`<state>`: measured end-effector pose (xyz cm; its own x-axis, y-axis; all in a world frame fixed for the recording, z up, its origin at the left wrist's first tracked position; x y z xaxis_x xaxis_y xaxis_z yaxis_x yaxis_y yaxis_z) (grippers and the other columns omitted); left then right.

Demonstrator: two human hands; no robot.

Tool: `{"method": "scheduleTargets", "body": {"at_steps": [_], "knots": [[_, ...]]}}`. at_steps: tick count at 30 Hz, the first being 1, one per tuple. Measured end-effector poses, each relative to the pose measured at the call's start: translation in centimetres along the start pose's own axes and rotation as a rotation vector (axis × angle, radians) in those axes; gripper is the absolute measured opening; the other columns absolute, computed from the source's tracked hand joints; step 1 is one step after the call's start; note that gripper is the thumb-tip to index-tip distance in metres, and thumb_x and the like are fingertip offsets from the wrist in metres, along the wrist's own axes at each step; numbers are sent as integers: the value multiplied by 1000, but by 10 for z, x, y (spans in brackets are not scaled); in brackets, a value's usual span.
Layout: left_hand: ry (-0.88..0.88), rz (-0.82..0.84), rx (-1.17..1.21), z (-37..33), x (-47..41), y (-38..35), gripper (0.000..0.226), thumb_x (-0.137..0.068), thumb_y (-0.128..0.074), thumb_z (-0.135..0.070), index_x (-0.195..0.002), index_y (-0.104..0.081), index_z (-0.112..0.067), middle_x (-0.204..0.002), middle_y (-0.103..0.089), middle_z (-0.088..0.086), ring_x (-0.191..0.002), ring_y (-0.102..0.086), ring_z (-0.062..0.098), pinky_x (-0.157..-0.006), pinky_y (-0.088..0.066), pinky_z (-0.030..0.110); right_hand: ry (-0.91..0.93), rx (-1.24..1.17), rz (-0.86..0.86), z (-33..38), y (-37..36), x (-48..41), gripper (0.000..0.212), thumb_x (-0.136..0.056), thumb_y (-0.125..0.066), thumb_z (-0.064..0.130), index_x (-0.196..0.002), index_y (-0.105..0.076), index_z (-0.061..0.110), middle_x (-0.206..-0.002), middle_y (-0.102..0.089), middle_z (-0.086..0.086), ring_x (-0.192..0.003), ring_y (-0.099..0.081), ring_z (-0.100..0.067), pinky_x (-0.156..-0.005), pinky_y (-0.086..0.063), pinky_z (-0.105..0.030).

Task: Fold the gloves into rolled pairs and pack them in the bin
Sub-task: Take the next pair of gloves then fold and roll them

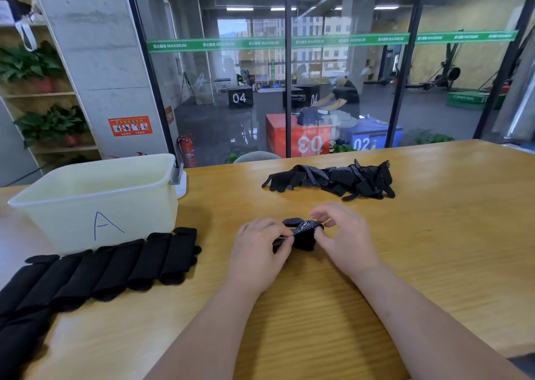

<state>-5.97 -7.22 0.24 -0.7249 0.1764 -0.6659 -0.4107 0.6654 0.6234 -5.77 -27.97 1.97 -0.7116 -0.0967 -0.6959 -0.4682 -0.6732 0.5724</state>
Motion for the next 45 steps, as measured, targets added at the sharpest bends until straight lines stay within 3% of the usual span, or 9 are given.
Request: {"method": "scheduleTargets", "body": {"at_steps": [6, 11, 19, 24, 30, 34, 38, 42, 45], "knots": [[73, -77, -2, 2, 1, 7, 7, -99, -72, -26, -99, -75, -32, -102, -65, -23, -100, -58, 0, -100, -44, 35, -216, 153, -17, -11, 3, 0, 18, -90, -73, 21, -99, -70, 37, -98, -62, 23, -91, -60, -1, -75, -55, -25], [192, -76, 23, 2, -1, 14, 9, -104, -64, -31, -101, -71, -35, -105, -63, -24, -102, -52, -6, -96, -50, 37, -291, 48, 37, -12, 9, -6, 21, -99, -68, 20, -110, -68, 38, -105, -67, 24, -101, -64, 1, -89, -56, -25], [461, -198, 142, 7, -5, 27, 16, -109, -50, -40, -117, -62, -36, -111, -61, -23, -109, -57, 3, -99, -52, 36, -207, -412, 59, 51, 56, -72, 31, -91, -83, 20, -115, -71, 34, -93, -78, 13, -92, -73, -4, -86, -56, -19], [563, -235, 228, 11, -4, 30, 23, -111, -45, -42, -126, -60, -35, -120, -61, -21, -115, -57, 2, -101, -50, 32, -150, -97, 279, 60, 52, -126, 30, -93, -81, 27, -120, -72, 37, -94, -75, 20, -95, -66, 8, -93, -51, -23], [521, -255, 222, 14, -5, 27, 27, -111, -44, -42, -127, -62, -30, -120, -62, -18, -114, -57, 4, -101, -49, 34, 64, -109, -32, 80, 54, -149, 25, -96, -77, 23, -120, -75, 32, -106, -76, 21, -105, -67, 9, -104, -49, -20], [490, -297, 203, 16, -6, 26, 29, -111, -43, -38, -129, -62, -25, -122, -59, -13, -117, -55, 9, -104, -48, 38, 146, -97, 237, 74, 20, -97, 26, -91, -82, 15, -115, -78, 25, -107, -79, 14, -102, -71, 5, -99, -54, -20], [424, -198, 92, 14, -7, 21, 29, -109, -49, -32, -134, -60, -26, -130, -61, -12, -125, -53, 12, -110, -44, 42, 38, 8, 623, 38, -25, -27, 30, -98, -74, 33, -128, -73, 33, -111, -78, 15, -96, -68, 6, -94, -53, -19], [243, 75, -96, 4, -6, 9, 41, -106, -53, -37, -146, -55, -32, -147, -58, -13, -139, -47, 11, -119, -33, 38, -67, -86, 394, 18, -19, -15, 21, -101, -69, 26, -120, -78, 29, -110, -76, 19, -99, -67, 7, -92, -49, -11], [157, 241, -193, -2, -4, 1, 45, -106, -50, -44, -151, -50, -37, -152, -53, -18, -143, -42, 6, -122, -23, 32, -136, 96, 341, -1, -13, -25, 24, -105, -62, 31, -125, -75, 29, -121, -73, 15, -109, -64, -2, -94, -45, -16]]}}
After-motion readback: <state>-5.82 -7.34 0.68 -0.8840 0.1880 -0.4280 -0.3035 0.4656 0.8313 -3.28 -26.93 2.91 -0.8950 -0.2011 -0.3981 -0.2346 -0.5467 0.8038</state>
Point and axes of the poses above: each hand's wrist, its own x-axis away from the middle knuckle, its own y-axis out of the back of the hand, z = x × y, the point moved 2 cm from there along -x, towards the middle knuckle
